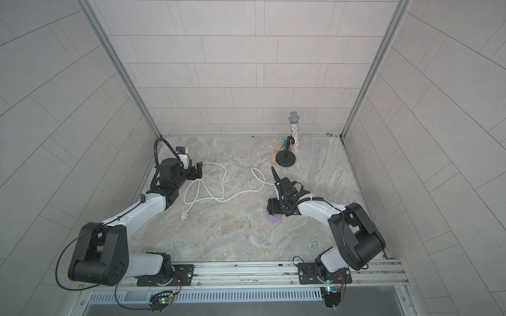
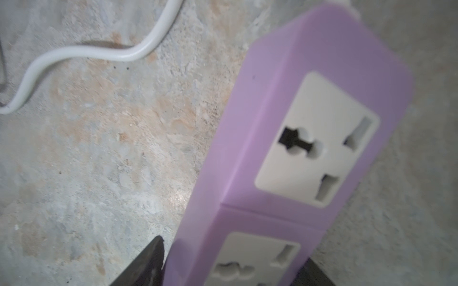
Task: Wrap the cord around the power strip
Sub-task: Pick up the power strip from the center of the board.
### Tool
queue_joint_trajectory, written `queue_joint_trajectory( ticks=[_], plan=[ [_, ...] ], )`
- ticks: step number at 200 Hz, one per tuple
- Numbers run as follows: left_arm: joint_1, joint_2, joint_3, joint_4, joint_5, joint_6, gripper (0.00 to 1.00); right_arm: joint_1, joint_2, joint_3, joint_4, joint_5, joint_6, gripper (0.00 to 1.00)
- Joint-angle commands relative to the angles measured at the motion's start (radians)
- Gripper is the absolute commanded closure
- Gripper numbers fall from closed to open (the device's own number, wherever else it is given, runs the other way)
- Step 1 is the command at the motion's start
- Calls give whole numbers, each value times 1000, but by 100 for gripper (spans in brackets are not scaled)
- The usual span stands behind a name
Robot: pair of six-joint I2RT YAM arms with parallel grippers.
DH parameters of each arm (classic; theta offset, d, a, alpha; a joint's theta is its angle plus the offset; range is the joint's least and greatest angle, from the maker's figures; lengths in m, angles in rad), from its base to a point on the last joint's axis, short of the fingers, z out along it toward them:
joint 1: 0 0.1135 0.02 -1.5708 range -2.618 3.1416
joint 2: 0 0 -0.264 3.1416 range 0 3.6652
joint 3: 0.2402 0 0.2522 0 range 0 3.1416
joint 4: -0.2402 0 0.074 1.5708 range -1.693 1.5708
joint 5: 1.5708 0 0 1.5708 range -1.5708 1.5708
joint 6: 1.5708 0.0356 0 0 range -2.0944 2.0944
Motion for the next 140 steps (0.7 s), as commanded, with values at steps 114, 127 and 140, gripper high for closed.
queue_joint_trajectory(
  ticks=[114,127,140],
  plan=[
    [-62,18,155,30,617,185,0,23,41,529,-425,-47,-656,59],
    [-68,23,171,57,739,189,0,17,34,549,-420,-49,-712,61],
    [-78,25,193,70,830,187,0,12,18,555,-411,-47,-755,62]
  ],
)
